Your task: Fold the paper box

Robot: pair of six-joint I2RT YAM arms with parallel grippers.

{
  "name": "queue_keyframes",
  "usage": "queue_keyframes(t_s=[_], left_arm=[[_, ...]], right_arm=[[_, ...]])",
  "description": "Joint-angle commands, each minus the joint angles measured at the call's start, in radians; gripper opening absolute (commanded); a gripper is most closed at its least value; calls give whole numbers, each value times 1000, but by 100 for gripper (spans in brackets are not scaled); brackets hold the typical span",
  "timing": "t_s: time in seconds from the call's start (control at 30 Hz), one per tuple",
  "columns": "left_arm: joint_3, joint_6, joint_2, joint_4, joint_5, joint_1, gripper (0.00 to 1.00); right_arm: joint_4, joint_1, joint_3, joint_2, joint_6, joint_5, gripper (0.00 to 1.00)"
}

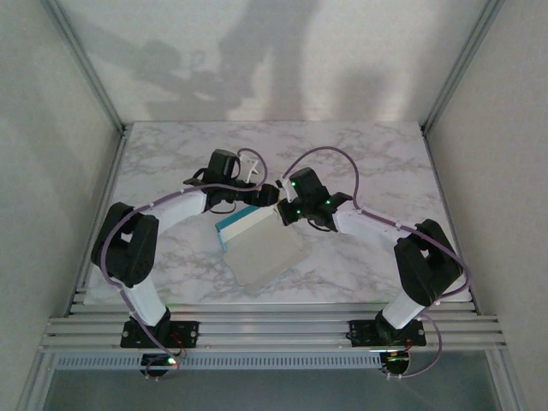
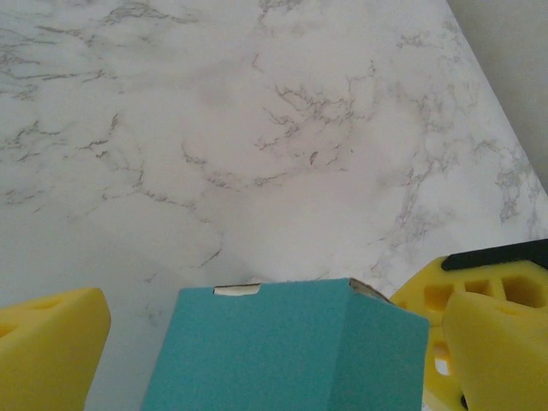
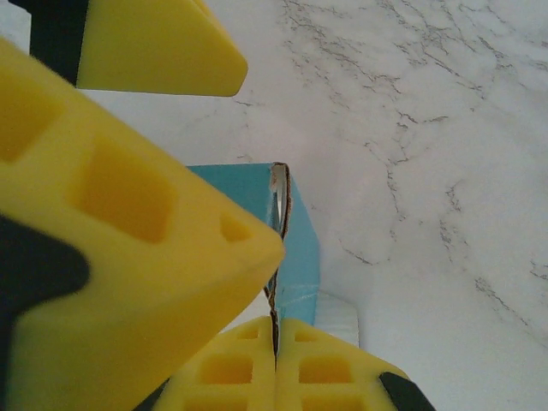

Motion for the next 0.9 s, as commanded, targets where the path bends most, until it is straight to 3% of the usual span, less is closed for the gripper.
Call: queue_keyframes(t_s=[0.0,0.87], left_arm=[[34,22,21,35,35,8,99],[47,-15,88,72,23,35,99]], right_arm=[[-114,20,-35,5,-6,-14,0],[-111,20,-38,3,-7,-24,0]])
